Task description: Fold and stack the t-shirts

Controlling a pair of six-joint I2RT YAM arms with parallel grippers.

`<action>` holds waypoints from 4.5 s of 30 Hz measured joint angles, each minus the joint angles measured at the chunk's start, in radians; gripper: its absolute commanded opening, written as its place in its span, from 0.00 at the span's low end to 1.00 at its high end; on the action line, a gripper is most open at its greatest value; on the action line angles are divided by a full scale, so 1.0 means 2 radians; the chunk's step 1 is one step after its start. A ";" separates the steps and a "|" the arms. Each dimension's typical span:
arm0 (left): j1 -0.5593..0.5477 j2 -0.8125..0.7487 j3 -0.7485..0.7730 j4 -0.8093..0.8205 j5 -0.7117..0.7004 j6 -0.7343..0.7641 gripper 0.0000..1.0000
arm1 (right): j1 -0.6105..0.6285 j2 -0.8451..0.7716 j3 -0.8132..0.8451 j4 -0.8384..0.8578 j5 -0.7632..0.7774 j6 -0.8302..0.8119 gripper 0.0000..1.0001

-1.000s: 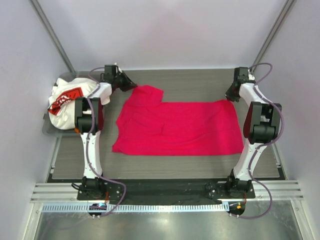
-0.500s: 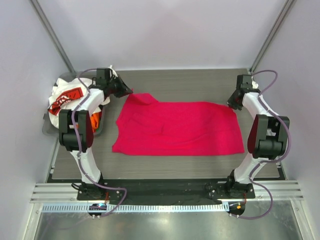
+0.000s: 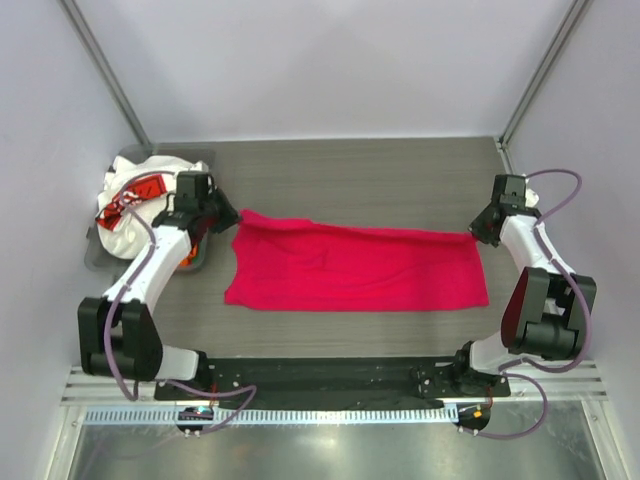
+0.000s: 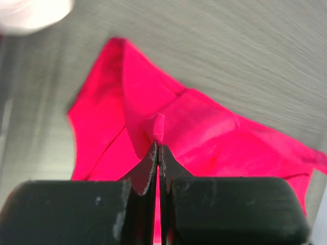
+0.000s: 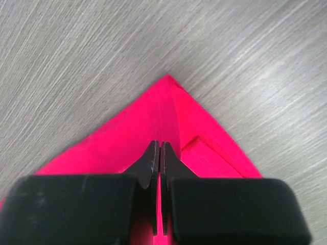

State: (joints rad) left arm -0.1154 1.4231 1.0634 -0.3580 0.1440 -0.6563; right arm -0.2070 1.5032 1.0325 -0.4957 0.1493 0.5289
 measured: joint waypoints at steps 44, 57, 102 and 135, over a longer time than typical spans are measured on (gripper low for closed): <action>-0.083 -0.129 -0.222 -0.047 -0.076 -0.142 0.61 | 0.109 -0.003 -0.055 0.028 -0.075 0.021 0.95; -0.145 0.165 -0.007 -0.010 -0.127 -0.143 0.58 | 0.134 0.010 -0.111 0.034 -0.019 0.036 0.95; -0.154 -0.215 -0.007 -0.201 -0.085 0.005 0.96 | 0.363 0.409 0.409 0.090 -0.285 0.116 0.96; -0.179 -0.317 -0.284 -0.143 -0.023 -0.129 0.79 | 0.345 0.002 0.115 0.171 -0.207 0.111 1.00</action>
State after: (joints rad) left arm -0.4725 0.7891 0.4957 -0.6445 0.0990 -0.9150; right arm 0.4831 1.5078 1.2633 -0.1528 -0.2638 0.7517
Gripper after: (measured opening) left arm 0.804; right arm 0.996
